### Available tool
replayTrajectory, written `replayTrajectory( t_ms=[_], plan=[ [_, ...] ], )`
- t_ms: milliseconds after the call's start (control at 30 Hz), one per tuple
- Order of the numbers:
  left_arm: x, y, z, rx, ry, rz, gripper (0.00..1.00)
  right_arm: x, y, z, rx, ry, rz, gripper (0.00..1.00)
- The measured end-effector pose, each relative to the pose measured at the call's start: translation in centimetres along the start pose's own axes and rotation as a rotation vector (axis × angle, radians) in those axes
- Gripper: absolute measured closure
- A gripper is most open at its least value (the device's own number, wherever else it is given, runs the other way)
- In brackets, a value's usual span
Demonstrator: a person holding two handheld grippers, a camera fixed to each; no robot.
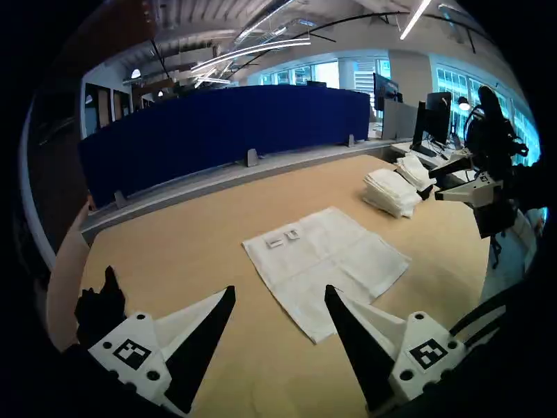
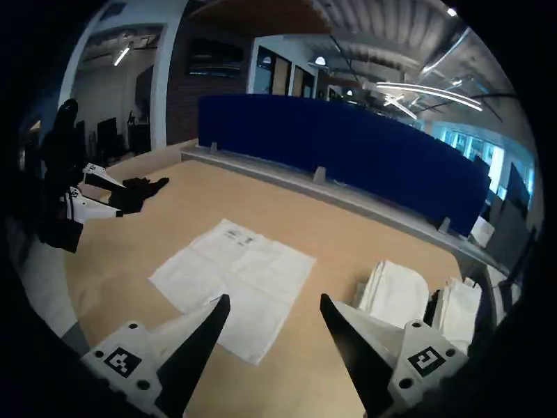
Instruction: Fold towel
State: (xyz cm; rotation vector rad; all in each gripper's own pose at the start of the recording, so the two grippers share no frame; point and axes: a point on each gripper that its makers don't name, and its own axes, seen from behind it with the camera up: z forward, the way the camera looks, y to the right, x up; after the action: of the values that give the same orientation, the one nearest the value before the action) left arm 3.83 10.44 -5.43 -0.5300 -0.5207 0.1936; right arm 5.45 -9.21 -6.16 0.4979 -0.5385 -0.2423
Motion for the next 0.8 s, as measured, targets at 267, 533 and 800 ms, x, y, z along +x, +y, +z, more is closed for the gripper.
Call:
replayTrajectory(
  t_ms=[267, 533, 800],
  plan=[
    [-4.0, 1.2, 2.0, -0.039, -0.092, 0.022, 0.05, -4.2, -1.0, 1.8, 0.041, -0.09, -0.012, 0.0],
    [-7.5, 2.9, 3.7, -0.102, -0.216, 0.016, 0.05, -8.0, -1.8, 3.7, 0.066, -0.179, 0.0, 0.0],
    [-9.3, 3.7, 5.3, -0.13, -0.272, 0.024, 0.05, -10.2, -1.9, 4.7, 0.08, -0.224, 0.009, 0.0]
  ],
)
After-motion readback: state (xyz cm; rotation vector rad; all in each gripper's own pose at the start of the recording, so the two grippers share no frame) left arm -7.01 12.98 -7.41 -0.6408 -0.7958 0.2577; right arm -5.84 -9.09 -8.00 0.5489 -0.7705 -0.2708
